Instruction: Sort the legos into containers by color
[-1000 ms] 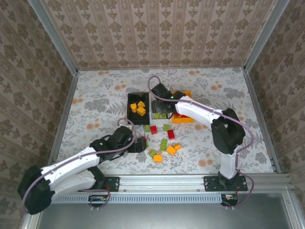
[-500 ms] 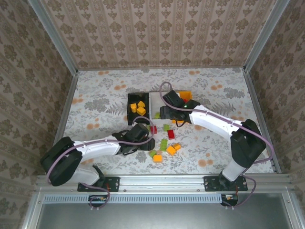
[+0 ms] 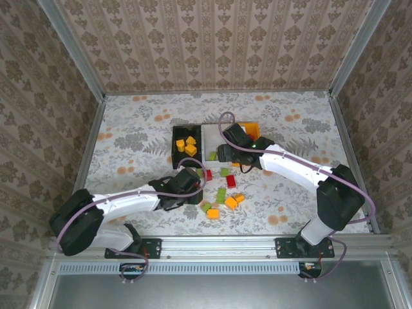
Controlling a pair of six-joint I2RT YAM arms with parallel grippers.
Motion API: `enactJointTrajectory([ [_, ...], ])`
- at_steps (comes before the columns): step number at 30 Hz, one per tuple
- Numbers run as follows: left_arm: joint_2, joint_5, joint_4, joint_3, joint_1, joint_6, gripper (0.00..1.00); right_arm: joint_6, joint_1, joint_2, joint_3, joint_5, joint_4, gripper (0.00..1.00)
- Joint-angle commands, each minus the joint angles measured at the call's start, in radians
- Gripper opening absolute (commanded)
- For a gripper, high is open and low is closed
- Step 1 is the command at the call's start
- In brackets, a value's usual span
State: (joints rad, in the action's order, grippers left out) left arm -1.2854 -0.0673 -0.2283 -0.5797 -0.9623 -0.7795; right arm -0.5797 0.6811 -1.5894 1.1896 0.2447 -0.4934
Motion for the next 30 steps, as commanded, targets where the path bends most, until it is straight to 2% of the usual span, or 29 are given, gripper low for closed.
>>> enactJointTrajectory([
  [1,0.110,-0.018,-0.138,-0.013,-0.020,-0.018,0.34,-0.017,-0.005,0.044,-0.026,0.028,0.010,0.71],
  [5,0.240,-0.021,-0.251,-0.071,-0.010,0.007,0.35,-0.025,-0.006,0.079,-0.063,0.027,0.015,0.71],
  [9,0.198,0.035,-0.245,-0.197,0.077,0.090,0.34,-0.050,-0.008,0.121,-0.113,0.017,0.016,0.71],
  [14,-0.038,0.088,-0.155,-0.419,0.157,0.208,0.34,-0.080,-0.008,0.190,-0.183,0.012,0.004,0.71],
  [22,-0.466,0.124,-0.133,-0.779,0.201,0.300,0.32,-0.099,-0.008,0.326,-0.279,0.016,-0.037,0.71],
  [30,-0.685,0.115,-0.187,-0.970,0.220,0.318,0.34,-0.098,-0.006,0.400,-0.344,-0.011,-0.073,0.72],
])
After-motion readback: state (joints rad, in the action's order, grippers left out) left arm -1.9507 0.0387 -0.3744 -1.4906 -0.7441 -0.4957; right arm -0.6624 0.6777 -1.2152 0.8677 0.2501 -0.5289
